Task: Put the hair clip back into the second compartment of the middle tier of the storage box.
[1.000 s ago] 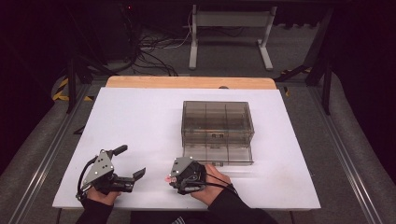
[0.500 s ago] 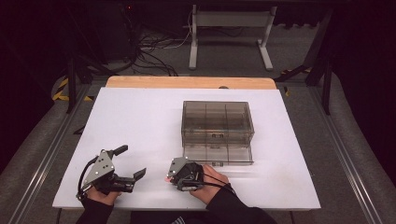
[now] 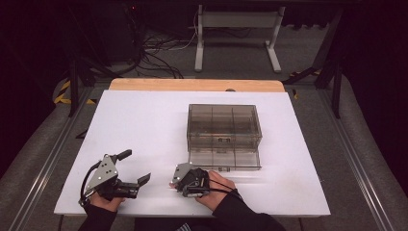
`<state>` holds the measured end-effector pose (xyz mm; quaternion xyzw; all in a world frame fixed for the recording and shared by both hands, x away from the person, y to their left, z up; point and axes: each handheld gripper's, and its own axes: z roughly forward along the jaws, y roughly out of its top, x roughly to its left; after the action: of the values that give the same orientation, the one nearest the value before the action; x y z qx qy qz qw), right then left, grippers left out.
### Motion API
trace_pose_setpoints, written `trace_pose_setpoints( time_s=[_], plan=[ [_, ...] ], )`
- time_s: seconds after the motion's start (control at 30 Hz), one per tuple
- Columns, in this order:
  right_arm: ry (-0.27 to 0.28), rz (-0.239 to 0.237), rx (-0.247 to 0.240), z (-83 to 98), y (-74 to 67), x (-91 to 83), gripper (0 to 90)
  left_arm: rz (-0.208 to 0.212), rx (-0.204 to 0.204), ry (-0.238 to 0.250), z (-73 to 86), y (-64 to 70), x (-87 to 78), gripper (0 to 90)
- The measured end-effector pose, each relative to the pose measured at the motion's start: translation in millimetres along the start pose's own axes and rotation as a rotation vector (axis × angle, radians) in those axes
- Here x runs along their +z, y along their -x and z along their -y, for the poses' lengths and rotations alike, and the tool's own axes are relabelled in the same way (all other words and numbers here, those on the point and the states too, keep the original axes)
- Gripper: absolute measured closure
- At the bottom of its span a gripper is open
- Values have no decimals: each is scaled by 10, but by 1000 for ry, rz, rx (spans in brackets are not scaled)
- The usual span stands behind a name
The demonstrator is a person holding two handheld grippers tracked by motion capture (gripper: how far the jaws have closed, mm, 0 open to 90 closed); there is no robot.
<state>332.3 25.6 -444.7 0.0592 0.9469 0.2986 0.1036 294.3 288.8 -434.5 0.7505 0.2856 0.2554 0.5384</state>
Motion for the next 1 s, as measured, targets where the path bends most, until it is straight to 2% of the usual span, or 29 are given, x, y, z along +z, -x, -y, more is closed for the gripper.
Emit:
trace_pose_setpoints(
  time_s=[0.23, 0.5, 0.57, 1.0],
  plan=[
    [-7, -19, -22, -13, -27, 4, 776, -2, 0, 2, -1, -1, -2, 21],
    [-9, -35, -19, -19, -51, 6, 768, 0, -1, 0, 0, 2, -1, 21],
    [-10, -52, -22, -20, -60, 17, 749, 0, 0, 0, 0, 1, -1, 21],
    [-8, -42, -23, -18, -85, 14, 771, 0, 0, -1, 0, 2, -1, 21]
  ],
)
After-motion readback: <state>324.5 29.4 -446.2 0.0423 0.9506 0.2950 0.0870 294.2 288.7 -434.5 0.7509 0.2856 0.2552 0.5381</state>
